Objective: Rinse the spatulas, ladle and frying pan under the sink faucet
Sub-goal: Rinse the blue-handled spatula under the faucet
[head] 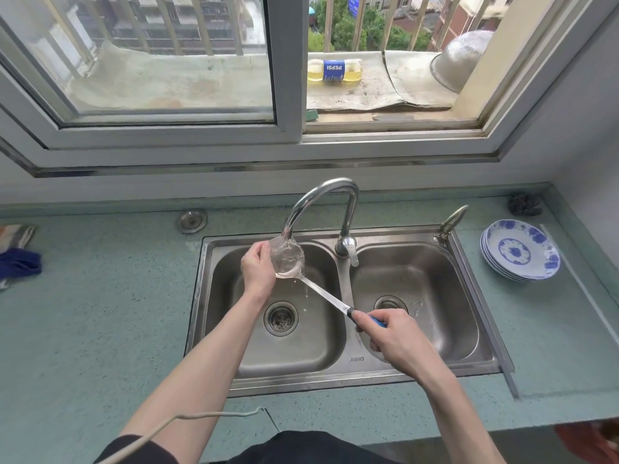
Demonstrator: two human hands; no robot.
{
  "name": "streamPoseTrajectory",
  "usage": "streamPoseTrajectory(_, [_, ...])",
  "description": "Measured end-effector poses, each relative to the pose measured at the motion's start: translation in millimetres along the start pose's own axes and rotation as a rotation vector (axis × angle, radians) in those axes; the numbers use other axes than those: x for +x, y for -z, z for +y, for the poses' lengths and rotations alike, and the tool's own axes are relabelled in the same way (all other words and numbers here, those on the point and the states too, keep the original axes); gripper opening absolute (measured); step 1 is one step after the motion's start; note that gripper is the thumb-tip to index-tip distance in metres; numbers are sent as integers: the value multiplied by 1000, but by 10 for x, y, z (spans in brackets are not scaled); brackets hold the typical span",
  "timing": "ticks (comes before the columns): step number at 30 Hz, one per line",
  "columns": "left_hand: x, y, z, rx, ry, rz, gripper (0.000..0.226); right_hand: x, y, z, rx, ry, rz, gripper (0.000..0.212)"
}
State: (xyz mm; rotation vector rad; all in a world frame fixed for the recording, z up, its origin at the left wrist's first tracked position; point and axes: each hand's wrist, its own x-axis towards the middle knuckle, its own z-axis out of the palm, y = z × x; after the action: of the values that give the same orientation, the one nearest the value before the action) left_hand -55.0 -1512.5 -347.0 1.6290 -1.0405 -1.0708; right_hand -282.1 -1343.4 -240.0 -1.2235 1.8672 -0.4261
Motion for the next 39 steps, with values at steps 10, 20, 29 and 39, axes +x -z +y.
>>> streamPoseTrajectory(10, [115, 37, -1, -74, 149, -137, 19, -21, 98, 64, 18, 6, 9, 48])
streamPoseTrajectory(20, [286, 65, 9, -162, 192, -370, 27, 1, 179, 63, -25, 19, 43, 59])
streamPoseTrajectory(29, [253, 8, 7, -160, 244, -59, 27, 20, 155, 38, -27, 57, 25, 61])
streamPoseTrajectory(39, [258, 85, 16, -164, 295, -313, 28, -20, 145, 121, -96, 56, 40, 59])
